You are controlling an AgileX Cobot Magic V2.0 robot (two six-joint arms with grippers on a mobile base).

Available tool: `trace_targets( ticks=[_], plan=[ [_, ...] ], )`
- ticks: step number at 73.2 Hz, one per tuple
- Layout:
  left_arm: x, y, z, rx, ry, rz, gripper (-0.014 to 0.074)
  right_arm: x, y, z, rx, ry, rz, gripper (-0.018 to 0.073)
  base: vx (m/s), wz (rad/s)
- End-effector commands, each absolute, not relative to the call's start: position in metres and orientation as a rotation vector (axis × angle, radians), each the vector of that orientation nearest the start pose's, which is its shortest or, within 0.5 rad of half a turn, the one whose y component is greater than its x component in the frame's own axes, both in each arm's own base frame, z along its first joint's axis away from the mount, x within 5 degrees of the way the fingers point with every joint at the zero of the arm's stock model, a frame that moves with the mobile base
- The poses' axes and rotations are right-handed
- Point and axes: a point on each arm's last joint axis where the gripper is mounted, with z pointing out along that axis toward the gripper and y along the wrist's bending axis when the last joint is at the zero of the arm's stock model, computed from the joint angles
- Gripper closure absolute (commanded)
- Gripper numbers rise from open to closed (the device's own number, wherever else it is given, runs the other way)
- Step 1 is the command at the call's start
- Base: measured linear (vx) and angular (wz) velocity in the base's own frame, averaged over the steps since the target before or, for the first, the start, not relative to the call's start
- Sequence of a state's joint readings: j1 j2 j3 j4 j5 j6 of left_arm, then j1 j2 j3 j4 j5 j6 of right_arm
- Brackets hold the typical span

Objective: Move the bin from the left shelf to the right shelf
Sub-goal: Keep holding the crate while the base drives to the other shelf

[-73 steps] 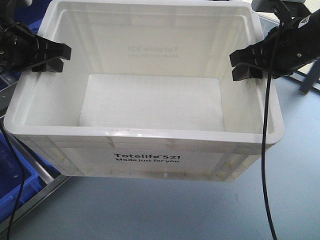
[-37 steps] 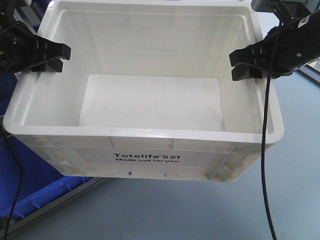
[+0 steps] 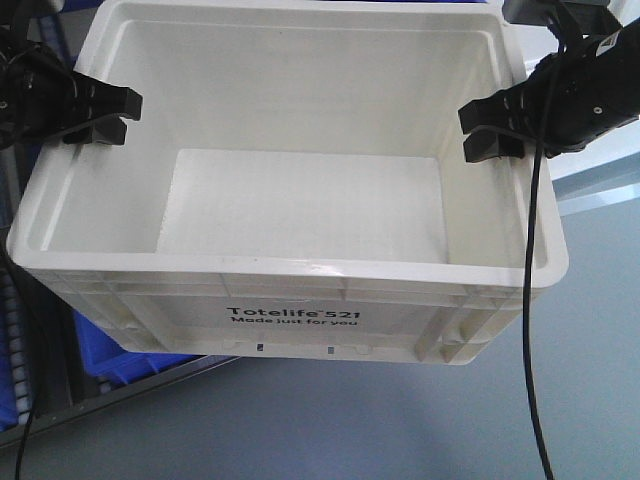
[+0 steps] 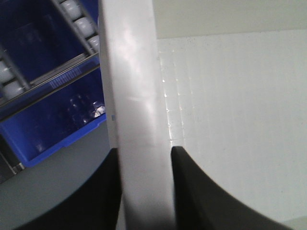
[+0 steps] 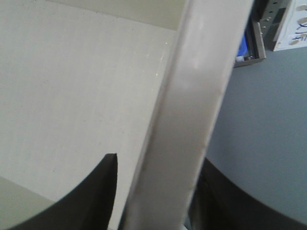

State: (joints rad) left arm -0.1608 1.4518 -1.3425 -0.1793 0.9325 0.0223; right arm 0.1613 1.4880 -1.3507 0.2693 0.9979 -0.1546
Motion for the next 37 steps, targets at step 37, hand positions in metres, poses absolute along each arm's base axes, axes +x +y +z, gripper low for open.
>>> trace_targets(
  ticks=[37],
  plan=[
    [0.2957, -0.0619, 0.3889, 0.163, 2.320, -0.301, 0.0594, 0.3018, 0.0669, 0.3689, -0.286, 2.439, 0.335, 0.0564, -0.01, 0.43]
  ],
)
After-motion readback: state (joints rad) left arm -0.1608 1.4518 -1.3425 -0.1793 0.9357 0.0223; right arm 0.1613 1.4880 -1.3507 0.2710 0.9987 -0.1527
